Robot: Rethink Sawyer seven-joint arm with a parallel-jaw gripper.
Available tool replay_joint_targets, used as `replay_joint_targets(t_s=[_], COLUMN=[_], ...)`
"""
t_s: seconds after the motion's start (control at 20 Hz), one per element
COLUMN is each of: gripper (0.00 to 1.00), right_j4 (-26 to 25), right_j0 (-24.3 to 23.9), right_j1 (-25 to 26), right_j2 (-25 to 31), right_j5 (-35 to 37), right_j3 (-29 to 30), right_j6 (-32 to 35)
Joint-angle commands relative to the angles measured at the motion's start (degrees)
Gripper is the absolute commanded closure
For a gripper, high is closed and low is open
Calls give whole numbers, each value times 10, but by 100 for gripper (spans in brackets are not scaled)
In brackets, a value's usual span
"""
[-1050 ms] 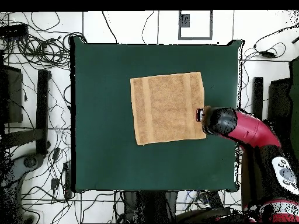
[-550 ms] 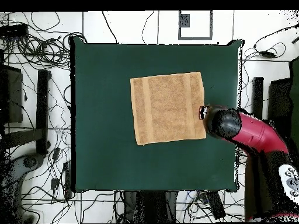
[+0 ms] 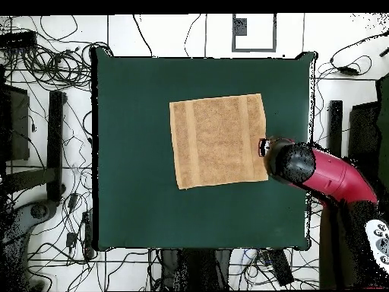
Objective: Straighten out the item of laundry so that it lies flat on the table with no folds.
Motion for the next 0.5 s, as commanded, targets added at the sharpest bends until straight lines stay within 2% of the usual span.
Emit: replay_joint_targets(t_s=[0.05,0.15,0.5], gripper=[0,0,0], right_j4=[15,9,-1], right_j0=[-28,-37,-18], right_j1=[-10,-14,-15], right_j2=[128,140,114], right_j5=[-62,-81,-88], right_j3=[105,116,120], right_j6=[38,43,73])
